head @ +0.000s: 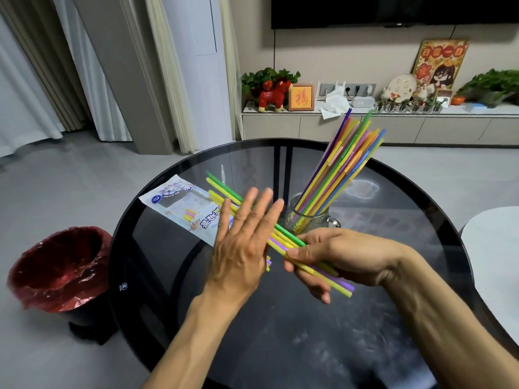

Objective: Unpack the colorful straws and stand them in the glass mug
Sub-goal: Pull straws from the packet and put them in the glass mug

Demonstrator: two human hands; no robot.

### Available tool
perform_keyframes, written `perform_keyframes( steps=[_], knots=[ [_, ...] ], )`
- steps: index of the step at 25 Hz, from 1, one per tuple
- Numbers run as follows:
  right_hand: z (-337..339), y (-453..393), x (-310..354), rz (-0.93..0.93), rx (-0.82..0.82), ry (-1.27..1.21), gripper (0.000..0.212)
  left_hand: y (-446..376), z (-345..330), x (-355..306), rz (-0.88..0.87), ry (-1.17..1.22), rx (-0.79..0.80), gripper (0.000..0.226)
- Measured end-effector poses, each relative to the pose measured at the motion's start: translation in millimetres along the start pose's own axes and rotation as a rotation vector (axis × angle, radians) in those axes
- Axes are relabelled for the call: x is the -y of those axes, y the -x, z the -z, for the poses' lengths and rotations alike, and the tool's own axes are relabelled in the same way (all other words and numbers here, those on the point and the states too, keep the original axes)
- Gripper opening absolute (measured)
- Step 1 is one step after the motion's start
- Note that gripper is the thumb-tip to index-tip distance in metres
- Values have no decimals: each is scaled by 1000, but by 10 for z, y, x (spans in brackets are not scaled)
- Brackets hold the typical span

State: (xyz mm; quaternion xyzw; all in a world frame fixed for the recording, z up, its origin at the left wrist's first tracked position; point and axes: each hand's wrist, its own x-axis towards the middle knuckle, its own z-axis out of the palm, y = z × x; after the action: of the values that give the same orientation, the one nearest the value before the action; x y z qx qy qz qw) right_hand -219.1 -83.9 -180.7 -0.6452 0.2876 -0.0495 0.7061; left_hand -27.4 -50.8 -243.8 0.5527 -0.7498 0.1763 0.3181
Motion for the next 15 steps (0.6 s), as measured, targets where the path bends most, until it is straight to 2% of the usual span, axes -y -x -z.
perform_keyframes(
  steps=[2, 4, 6, 7, 8, 10, 12, 15],
  knots=[
    [-13, 57, 91, 57, 8, -46, 42, 16, -6, -1, -9, 98, 6, 54],
    [14, 110, 163, 157, -153, -185, 57, -36, 131, -27, 175, 288, 105, 34],
    [36, 149, 207, 402, -387, -155, 40, -141, 331, -118, 330, 690, 187, 16],
    [22, 163, 224, 511, -437, -93, 33, -185, 415, -172, 345, 875, 199, 19],
    [-12, 149, 223, 583, -414, -38, 37, -200, 455, -200, 324, 978, 229, 23],
    [-83, 52, 160, 608, -322, 71, 37, -143, 365, -179, 301, 1026, 395, 26],
    [-95, -74, 31, 587, -384, 190, 28, -23, 186, -141, 366, 1021, 574, 25],
    [-70, -210, -108, 560, -432, 216, 28, 61, 49, -80, 398, 1002, 657, 22]
  ],
)
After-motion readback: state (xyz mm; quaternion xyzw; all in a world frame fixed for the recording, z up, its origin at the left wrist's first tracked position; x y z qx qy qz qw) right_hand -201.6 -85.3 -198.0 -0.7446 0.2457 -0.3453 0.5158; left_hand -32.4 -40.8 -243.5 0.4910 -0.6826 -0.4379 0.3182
